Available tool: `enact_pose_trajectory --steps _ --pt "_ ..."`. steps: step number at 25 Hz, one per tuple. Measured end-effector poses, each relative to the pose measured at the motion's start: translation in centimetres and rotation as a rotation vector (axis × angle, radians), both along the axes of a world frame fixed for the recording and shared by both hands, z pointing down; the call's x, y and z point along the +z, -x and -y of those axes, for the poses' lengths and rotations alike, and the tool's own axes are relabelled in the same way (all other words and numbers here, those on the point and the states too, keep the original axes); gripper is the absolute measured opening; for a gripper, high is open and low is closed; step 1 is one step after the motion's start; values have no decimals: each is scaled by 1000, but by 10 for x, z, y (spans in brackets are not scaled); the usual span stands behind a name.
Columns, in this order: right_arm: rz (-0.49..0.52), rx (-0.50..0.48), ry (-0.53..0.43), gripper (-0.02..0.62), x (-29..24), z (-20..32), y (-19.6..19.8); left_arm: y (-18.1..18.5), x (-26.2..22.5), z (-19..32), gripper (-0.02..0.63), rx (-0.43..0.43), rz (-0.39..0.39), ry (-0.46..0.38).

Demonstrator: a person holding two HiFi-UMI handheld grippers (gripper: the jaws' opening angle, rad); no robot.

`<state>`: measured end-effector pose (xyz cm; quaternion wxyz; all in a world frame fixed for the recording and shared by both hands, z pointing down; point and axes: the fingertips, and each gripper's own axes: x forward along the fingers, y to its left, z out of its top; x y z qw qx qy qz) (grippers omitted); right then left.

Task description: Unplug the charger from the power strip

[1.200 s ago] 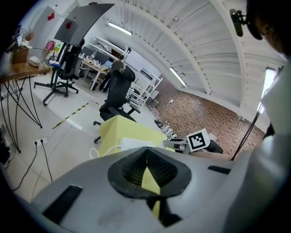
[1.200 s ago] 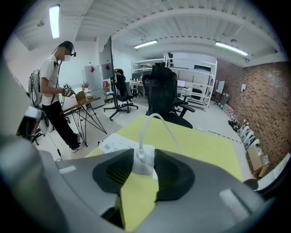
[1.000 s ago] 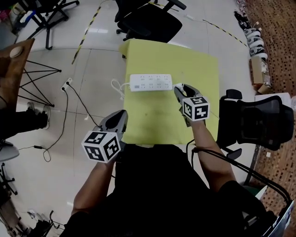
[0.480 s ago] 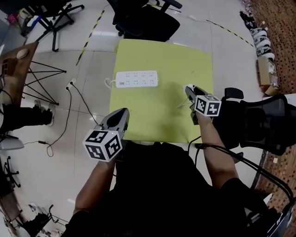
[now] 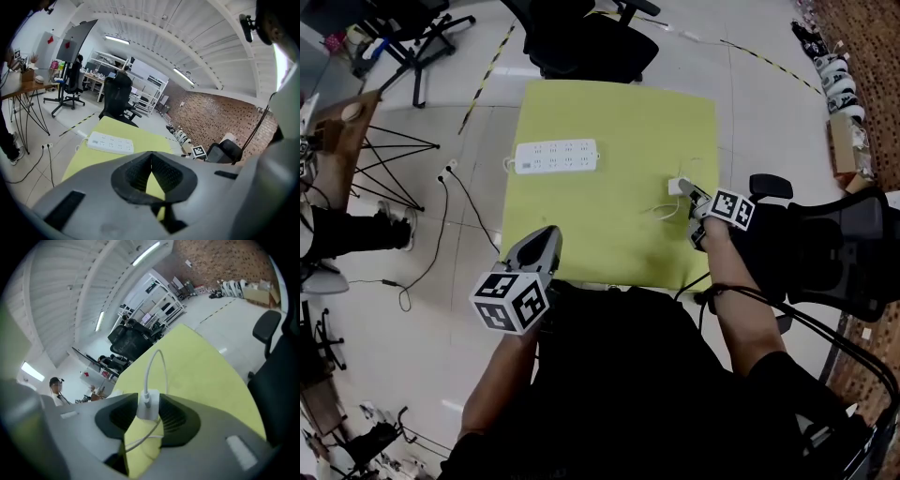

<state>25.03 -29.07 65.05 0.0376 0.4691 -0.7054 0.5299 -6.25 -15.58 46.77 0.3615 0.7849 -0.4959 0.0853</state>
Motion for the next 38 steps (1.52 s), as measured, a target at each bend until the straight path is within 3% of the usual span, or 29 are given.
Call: enact_pose_trajectory --steps 18,28,30,33,36,38 --pt "3 84 27 207 18 -20 -41 -20 -13 -41 7 -57 70 -21" --pt "-6 74 54 201 3 -91 -34 -1 -26 -103 6 -109 51 -50" --pt "-10 57 37 185 -7 -110 -24 6 -23 -126 7 -127 44 -44" --pt "-19 15 -2 110 -26 -141 0 17 -20 -162 6 -157 30 -41" --pt "-10 -60 -57 15 -53 -178 32 22 -18 -197 7 -169 22 -40" --pt "11 -125 -110 2 -76 -206 54 20 -14 -219 7 -172 14 -38"
